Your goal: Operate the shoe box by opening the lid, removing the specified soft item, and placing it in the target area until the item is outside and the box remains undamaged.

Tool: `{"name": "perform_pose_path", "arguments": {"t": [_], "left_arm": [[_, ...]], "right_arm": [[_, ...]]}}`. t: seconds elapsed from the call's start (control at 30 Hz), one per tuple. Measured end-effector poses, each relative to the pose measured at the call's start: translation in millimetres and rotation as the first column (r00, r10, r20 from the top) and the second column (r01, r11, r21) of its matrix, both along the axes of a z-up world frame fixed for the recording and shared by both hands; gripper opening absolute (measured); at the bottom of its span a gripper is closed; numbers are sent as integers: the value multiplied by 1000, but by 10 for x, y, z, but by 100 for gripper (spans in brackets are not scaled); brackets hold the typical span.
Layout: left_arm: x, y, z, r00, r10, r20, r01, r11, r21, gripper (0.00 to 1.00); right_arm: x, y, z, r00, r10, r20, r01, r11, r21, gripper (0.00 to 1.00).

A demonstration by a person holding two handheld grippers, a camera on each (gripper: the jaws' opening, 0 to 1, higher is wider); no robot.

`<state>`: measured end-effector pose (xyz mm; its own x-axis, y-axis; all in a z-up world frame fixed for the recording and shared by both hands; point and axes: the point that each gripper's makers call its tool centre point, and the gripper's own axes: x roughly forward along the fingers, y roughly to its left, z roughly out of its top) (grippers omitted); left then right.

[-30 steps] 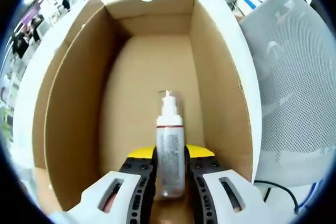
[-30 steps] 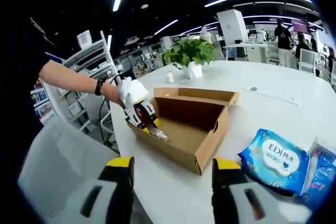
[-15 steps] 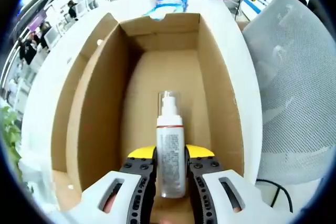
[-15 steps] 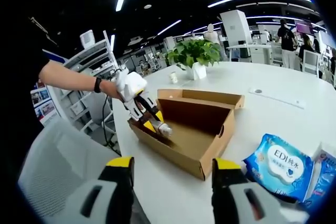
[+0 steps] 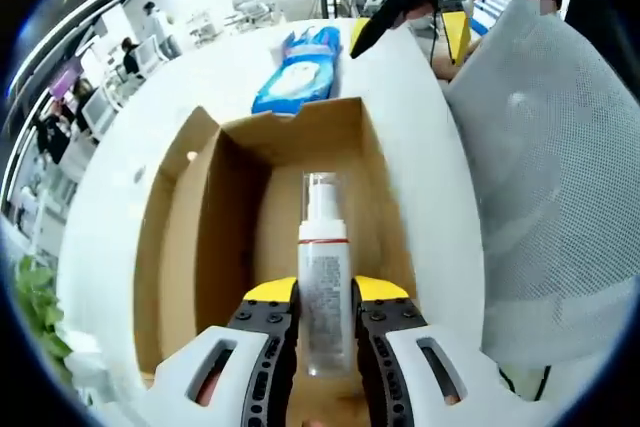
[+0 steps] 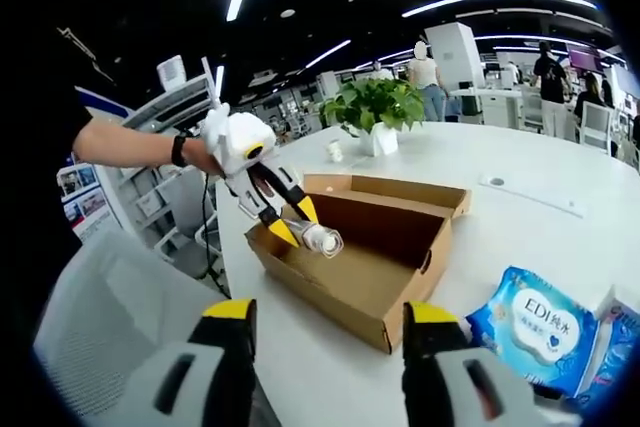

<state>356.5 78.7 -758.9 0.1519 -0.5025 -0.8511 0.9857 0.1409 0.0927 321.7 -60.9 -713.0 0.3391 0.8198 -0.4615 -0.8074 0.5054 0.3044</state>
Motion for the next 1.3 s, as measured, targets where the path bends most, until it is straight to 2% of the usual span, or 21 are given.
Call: {"name": "perform_pose_path", "arguments": {"t": [0.4, 0.7, 1.03, 1.07, 1.3], "left_arm": [[-140, -522, 362, 995, -103, 15, 104, 989, -103, 19], [-359, -806, 422, 979, -205, -1, 203, 972, -119, 19], [-479, -939, 497, 968, -243, -53, 230, 956, -182, 19], [-524, -952, 509, 963, -256, -79, 237, 951, -199, 19], [-660, -1006, 585, 947, -298, -121, 263, 934, -240, 19]], "right_arm": [[21, 0, 61, 1000, 10, 24, -10, 1000, 3, 56], [21, 27, 122, 997, 42, 69, -42, 999, -5, 52], [-124, 147, 136, 980, 164, 116, -161, 986, -35, 44], [-150, 166, 146, 977, 182, 114, -180, 983, -27, 42], [-296, 260, 223, 957, 267, 111, -270, 963, 15, 34]]}}
